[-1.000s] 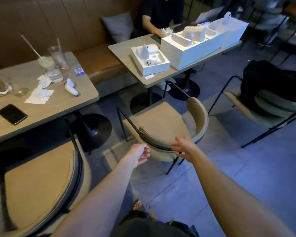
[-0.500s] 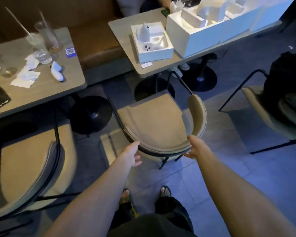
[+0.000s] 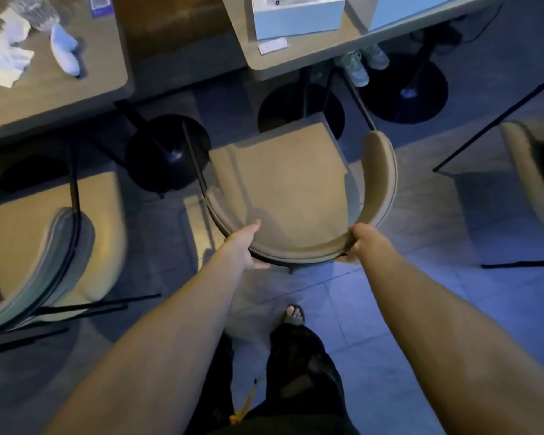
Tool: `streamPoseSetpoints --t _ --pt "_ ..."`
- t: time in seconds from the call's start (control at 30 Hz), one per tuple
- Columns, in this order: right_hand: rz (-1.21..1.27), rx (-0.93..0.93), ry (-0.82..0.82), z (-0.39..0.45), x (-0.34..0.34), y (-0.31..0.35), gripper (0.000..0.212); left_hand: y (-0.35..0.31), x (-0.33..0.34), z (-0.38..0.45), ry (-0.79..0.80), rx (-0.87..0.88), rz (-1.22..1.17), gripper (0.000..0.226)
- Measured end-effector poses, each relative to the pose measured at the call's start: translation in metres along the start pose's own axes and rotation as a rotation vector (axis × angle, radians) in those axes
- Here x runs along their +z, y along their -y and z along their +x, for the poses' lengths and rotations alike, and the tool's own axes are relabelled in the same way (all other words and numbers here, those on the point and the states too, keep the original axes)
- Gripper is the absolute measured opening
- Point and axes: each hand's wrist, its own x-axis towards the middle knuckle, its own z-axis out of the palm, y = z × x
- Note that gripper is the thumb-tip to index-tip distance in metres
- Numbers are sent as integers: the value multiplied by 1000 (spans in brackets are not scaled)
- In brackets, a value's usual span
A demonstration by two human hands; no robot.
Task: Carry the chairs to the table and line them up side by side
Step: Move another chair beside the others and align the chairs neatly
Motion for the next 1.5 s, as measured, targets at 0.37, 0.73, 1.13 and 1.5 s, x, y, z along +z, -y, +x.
streamPoseSetpoints --t 0.37,0.73,1.13,1.5 --pt "-25 -19 -1 -14 8 -8 15 1 -9 19 -22 20 -78 38" --pt "-77 35 64 -48 48 -44 19 -10 -76 27 -56 21 -62 41" --pt "-200 -39 112 -48 137 -89 37 -35 -175 39 -45 0 -131 42" --pt "-228 -24 151 -46 215 -109 50 -77 -262 64 -79 -4 -122 45"
